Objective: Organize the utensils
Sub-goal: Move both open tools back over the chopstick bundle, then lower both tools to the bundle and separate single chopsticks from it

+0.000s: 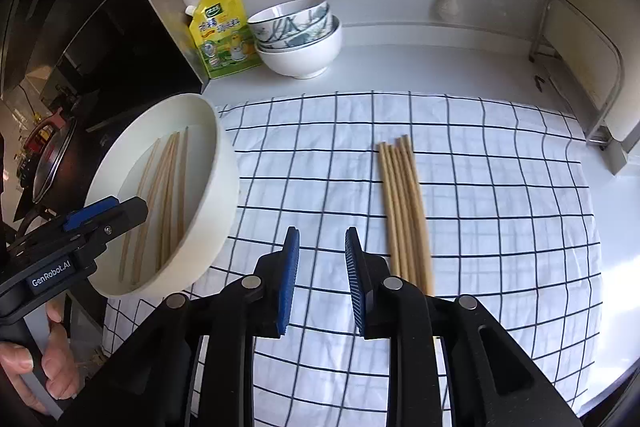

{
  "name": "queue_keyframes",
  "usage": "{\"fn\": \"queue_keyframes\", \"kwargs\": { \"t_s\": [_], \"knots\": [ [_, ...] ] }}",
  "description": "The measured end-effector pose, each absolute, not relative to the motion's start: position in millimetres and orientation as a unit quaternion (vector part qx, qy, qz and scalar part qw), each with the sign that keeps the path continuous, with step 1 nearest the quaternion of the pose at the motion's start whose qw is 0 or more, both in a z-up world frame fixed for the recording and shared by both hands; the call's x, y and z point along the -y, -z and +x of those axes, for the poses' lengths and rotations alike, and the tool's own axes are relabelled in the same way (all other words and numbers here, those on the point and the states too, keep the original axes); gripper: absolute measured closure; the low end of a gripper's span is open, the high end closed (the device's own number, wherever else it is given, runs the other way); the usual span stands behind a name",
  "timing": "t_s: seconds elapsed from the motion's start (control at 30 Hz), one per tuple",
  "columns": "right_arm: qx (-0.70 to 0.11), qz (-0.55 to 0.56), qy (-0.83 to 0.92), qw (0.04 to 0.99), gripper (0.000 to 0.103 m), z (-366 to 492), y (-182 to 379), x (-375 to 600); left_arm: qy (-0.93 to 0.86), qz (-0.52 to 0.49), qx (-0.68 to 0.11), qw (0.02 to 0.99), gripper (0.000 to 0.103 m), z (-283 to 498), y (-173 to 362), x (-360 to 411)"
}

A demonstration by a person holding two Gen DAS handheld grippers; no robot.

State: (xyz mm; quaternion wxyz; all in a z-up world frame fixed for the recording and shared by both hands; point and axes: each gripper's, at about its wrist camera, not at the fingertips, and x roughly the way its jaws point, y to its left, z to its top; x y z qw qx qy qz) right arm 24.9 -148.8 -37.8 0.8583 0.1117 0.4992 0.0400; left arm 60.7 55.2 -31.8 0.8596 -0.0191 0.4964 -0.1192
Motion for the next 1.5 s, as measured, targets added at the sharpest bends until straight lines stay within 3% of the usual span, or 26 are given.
{"fn": "queue_keyframes", "kwargs": {
  "t_s": [0.43, 0.8, 1.5],
  "knots": [
    [-0.504, 0.113, -0.007, 0.856, 0.076, -1.5, 57.3, 216.0, 0.166, 0.005, -0.509, 0.845, 0.041, 42.6, 47.8, 24.1],
    [-0.521, 0.09, -0.022, 0.848, 0.064, -3.7, 92.0, 232.3, 0.166, 0.018, -0.526, 0.834, 0.032, 36.4, 68.5, 53.1],
    [-0.545, 0.066, -0.042, 0.835, 0.063, 23.0, 143.0, 231.9, 0.133, 0.023, -0.554, 0.822, 0.028, 39.0, 101.5, 61.4]
  ]
}}
